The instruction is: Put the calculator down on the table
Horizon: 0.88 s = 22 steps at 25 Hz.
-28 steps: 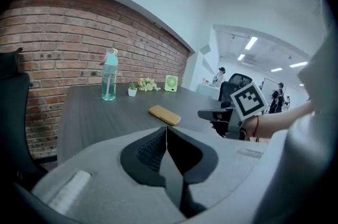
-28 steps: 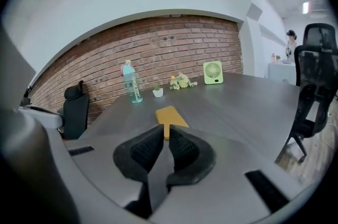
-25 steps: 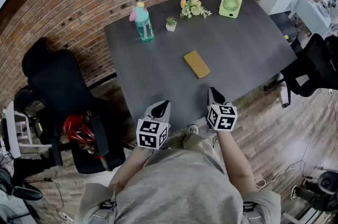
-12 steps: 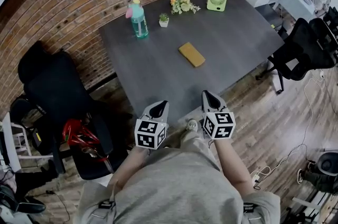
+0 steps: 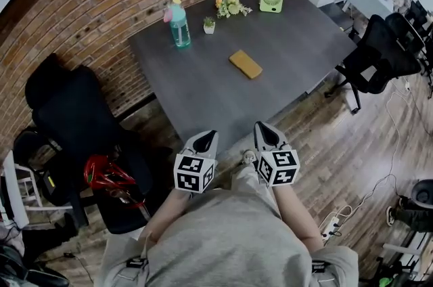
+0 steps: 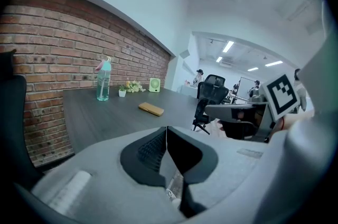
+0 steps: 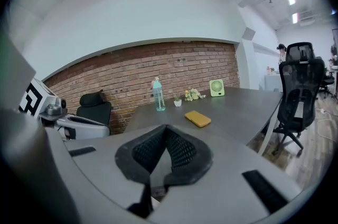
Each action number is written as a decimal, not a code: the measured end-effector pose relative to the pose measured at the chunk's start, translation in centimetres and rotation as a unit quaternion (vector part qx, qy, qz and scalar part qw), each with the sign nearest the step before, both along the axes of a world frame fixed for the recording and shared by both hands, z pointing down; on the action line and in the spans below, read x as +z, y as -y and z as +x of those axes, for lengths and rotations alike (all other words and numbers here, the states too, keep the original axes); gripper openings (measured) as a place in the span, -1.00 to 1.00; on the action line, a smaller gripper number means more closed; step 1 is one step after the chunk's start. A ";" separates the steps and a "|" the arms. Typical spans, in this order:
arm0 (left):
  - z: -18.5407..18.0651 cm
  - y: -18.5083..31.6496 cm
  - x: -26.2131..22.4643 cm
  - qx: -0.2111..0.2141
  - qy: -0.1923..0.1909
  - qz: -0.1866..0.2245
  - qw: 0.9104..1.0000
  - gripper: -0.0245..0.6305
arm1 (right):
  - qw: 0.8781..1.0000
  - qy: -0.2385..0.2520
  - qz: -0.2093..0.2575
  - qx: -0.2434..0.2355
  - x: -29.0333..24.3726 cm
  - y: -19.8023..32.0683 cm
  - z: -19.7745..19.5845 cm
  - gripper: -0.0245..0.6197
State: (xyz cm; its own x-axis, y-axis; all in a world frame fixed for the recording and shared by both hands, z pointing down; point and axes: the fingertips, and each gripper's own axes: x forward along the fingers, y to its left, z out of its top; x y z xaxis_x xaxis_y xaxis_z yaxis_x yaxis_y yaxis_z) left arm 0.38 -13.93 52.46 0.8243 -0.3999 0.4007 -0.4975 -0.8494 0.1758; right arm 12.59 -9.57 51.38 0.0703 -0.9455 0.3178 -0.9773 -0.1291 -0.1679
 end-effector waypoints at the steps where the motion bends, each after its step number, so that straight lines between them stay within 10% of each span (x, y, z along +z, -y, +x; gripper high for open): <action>1: -0.3 -0.2 0.0 0.001 -0.001 0.000 1.000 -0.87 | 1.000 -0.002 0.001 -0.001 -0.1 -0.3 -0.5 -0.91; 22: -2.9 -2.6 0.1 0.005 -0.007 0.005 1.000 -0.87 | 1.000 0.002 0.010 -0.004 0.0 -3.0 -4.2 -0.91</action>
